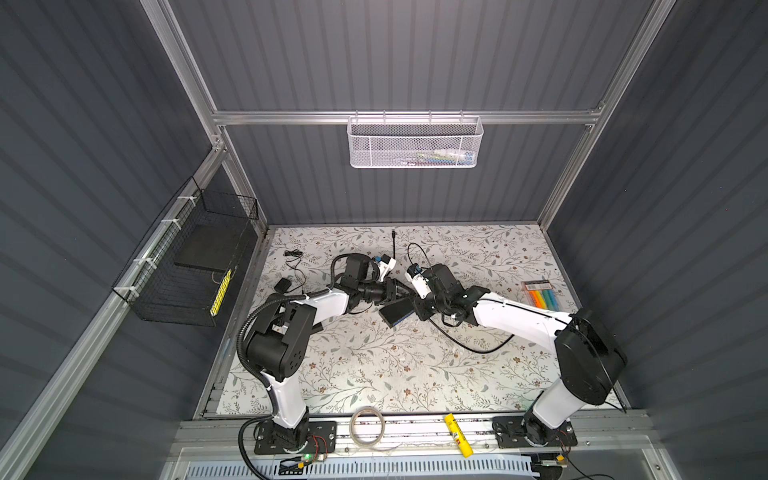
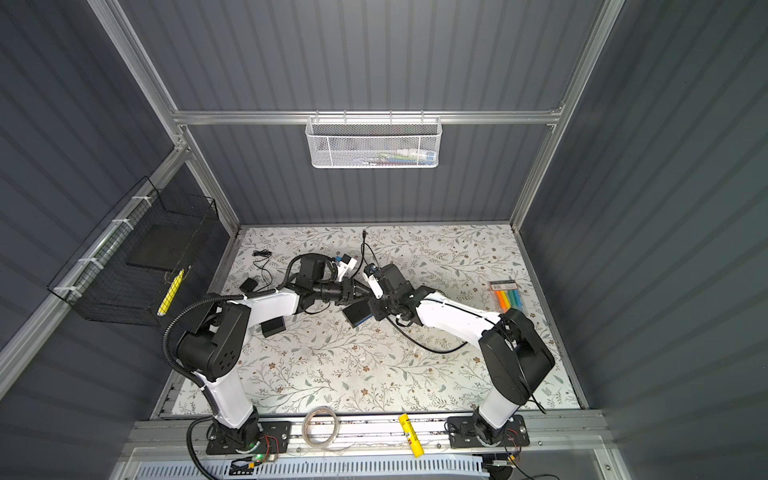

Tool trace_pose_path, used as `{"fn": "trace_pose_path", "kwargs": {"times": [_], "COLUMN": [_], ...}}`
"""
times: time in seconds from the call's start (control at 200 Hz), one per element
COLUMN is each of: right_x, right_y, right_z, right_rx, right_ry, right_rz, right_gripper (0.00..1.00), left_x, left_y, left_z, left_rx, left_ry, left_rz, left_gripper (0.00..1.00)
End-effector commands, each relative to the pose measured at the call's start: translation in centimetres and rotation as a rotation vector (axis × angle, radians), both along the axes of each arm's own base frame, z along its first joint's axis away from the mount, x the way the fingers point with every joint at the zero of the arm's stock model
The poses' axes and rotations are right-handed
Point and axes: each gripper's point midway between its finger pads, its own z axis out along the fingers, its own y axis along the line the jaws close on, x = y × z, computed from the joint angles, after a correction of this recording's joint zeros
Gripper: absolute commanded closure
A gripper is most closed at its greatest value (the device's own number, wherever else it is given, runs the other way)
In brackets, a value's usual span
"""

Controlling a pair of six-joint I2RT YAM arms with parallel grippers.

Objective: Insert the plug into the switch port

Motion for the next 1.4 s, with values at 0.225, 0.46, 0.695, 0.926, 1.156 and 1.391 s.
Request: {"fn": "trace_pose_path", "kwargs": {"times": [0.225,0.46,0.695,0.926,1.156,1.391], "right_x": [0.4,0.5,0.2,-0.2,0.0,-0.2], "right_y": [0.8,0.9,0.3,0.1,0.4,0.4], "right_z": [1.1,1.3,1.4,2.7,2.6,0.9], "right_rx": [0.023,0.026,0.012,0.074,0.119,0.115], "right_ry": [-0.029,-0.034,-0.044,-0.052,-0.039,0.002], "right_rz": [0.016,0.020,0.014,0.046,0.060,0.065], "right_gripper": [1.00,1.00,0.86,0.79,0.76,0.73], "left_x": [-0.3,-0.3,-0.3,-0.4,-0.5,-0.4], "left_y": [-0.3,-0.4,-0.3,-0.3,-0.3,-0.4], "left_z": [-0.8,-1.2,-1.3,-1.4,-1.4,-1.1], "left_rx": [-0.020,-0.025,-0.025,-0.028,-0.030,-0.033], "left_ry": [0.030,0.040,0.042,0.044,0.044,0.039], "left_rz": [-0.011,-0.009,-0.008,-0.007,-0.006,-0.008], "left_gripper": [0.75,0.87,0.96,0.99,0.99,0.99]}}
